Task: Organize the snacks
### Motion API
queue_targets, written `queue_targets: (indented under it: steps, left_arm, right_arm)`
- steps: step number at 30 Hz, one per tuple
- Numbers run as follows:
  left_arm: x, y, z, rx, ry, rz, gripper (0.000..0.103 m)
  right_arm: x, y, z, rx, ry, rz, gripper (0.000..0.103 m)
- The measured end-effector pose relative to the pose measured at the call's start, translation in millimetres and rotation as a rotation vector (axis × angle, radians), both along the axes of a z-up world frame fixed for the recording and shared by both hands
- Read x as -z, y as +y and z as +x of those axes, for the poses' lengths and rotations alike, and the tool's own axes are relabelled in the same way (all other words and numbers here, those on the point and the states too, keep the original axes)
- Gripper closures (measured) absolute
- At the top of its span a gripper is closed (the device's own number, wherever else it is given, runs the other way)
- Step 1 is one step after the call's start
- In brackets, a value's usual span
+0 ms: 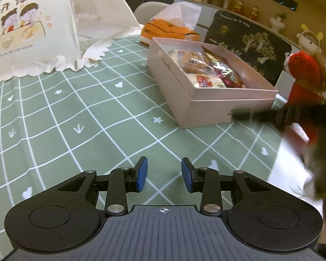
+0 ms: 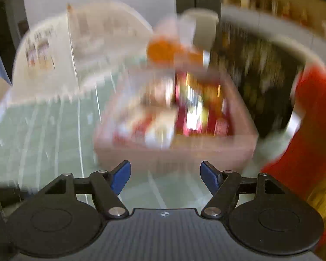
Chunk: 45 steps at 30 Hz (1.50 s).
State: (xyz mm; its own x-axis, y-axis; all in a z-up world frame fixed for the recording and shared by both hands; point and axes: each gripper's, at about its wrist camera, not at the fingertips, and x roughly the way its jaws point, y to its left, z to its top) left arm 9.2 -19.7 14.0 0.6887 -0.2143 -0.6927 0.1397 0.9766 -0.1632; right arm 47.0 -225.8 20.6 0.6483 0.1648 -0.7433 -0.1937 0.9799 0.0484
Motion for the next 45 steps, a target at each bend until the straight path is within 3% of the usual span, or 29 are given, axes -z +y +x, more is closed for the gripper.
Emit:
queue_targets:
  steps: [3, 5, 7, 9, 11, 16, 20, 45]
  left_arm:
    - [5, -4, 4, 0.013, -0.046, 0.027, 0.064]
    - [6, -6, 7, 0.021, -0.07, 0.046, 0.064]
    - [9, -9, 10, 0.027, -0.1, 0.068, 0.064]
    - [11, -11, 13, 0.027, -0.124, 0.089, 0.064]
    - [13, -12, 17, 0.018, -0.144, 0.1, 0.064]
    - [15, -20, 16, 0.037, -0.172, 0.158, 0.062]
    - [15, -17, 19, 0.034, -0.17, 0.136, 0.062]
    - [16, -21, 24, 0.022, -0.168, 0.147, 0.062]
  right_arm:
    - [22, 4, -7, 0.024, 0.031, 0.003, 0.03]
    - [26, 8, -12, 0.035, -0.01, -0.011, 0.03]
    - [31, 12, -11, 0.044, -0.027, -0.037, 0.023]
    - [33, 11, -9, 0.086, -0.04, -0.046, 0.008]
    - [38, 5, -8, 0.137, -0.049, -0.025, 0.003]
    - [43, -3, -23, 0.224, -0.103, -0.02, 0.0]
    - [49, -1, -28, 0.244, -0.168, -0.018, 0.0]
    - [48, -2, -29, 0.245, -0.168, -0.017, 0.0]
